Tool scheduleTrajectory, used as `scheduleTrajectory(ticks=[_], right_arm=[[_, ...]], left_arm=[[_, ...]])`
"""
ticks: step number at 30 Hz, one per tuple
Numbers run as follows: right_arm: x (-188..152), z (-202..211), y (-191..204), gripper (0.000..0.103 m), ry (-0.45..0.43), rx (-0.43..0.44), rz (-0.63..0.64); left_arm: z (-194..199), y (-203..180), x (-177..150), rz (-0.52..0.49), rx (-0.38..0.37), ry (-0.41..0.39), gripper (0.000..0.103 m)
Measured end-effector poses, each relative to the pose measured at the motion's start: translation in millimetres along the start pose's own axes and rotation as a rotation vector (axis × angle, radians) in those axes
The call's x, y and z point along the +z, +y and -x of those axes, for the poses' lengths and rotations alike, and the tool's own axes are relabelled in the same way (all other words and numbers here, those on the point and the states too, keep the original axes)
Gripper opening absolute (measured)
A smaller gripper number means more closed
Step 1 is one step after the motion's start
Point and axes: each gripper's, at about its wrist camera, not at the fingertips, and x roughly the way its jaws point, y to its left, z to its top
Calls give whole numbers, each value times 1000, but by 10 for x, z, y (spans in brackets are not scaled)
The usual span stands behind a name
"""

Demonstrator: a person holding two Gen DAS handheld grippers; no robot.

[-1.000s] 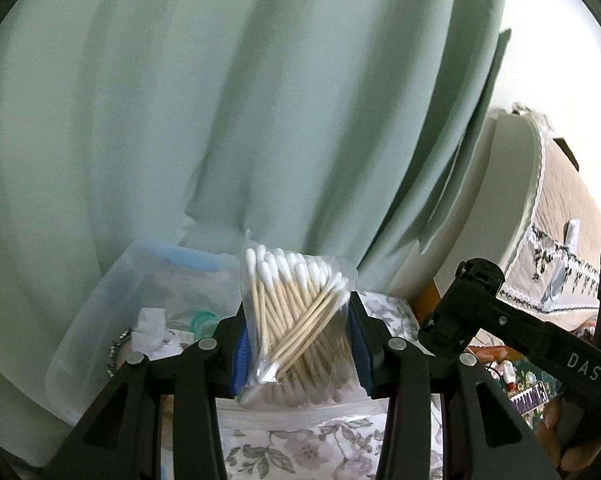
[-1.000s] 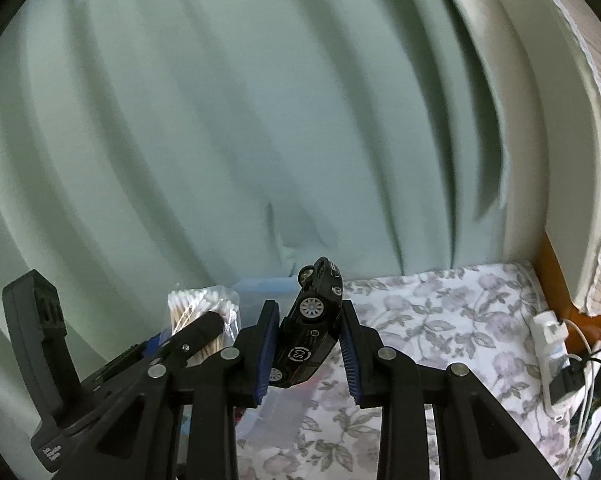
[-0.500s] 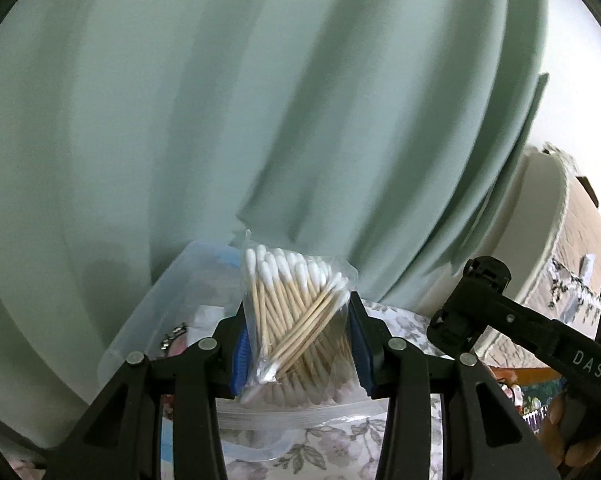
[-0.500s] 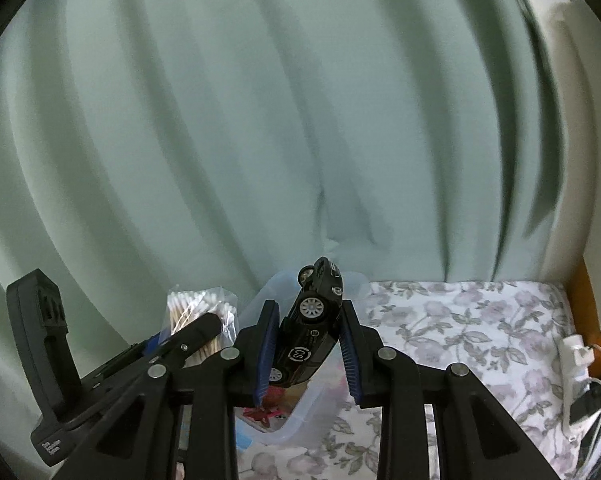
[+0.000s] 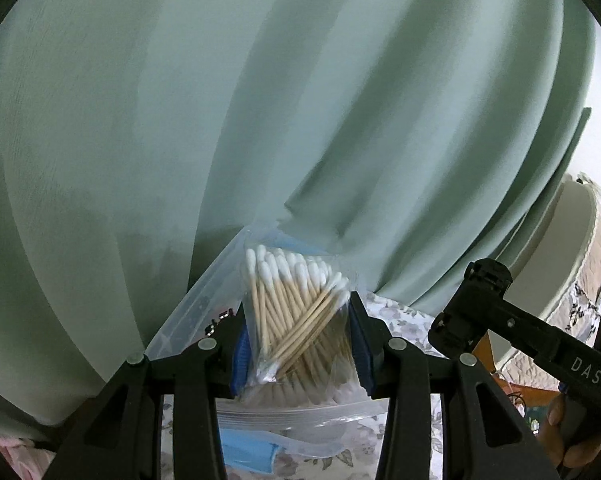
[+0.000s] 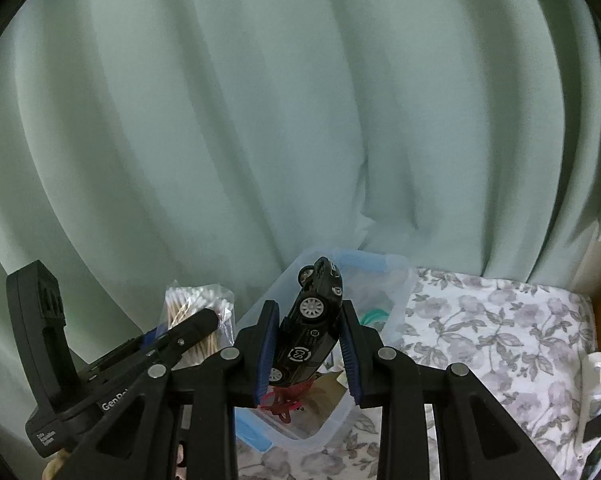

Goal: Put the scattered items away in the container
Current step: 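Lift the swab bag and toy car and carry them over the clear box, then open the left gripper to drop the swab bag while the right gripper releases the toy car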

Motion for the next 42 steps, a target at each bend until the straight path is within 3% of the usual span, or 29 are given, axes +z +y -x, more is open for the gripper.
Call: scheduleTrajectory(ticks=[15, 23, 28, 35, 42], right_arm=[[-42, -485, 126, 32, 111, -20, 32], [-20, -606, 161, 33, 142, -31, 47], [-26, -641, 143, 51, 148, -40, 44], [-31, -643, 67, 53, 150, -49, 20], [-52, -572, 17, 54, 147, -55, 7]], left_arm=[[-363, 256, 40, 43, 10, 59, 44], [-253, 274, -16, 42, 11, 71, 46], [-173, 274, -41, 33, 0, 70, 66], [-207, 256, -46, 11, 12, 85, 70], [-153, 187, -38, -9, 31, 89, 83]])
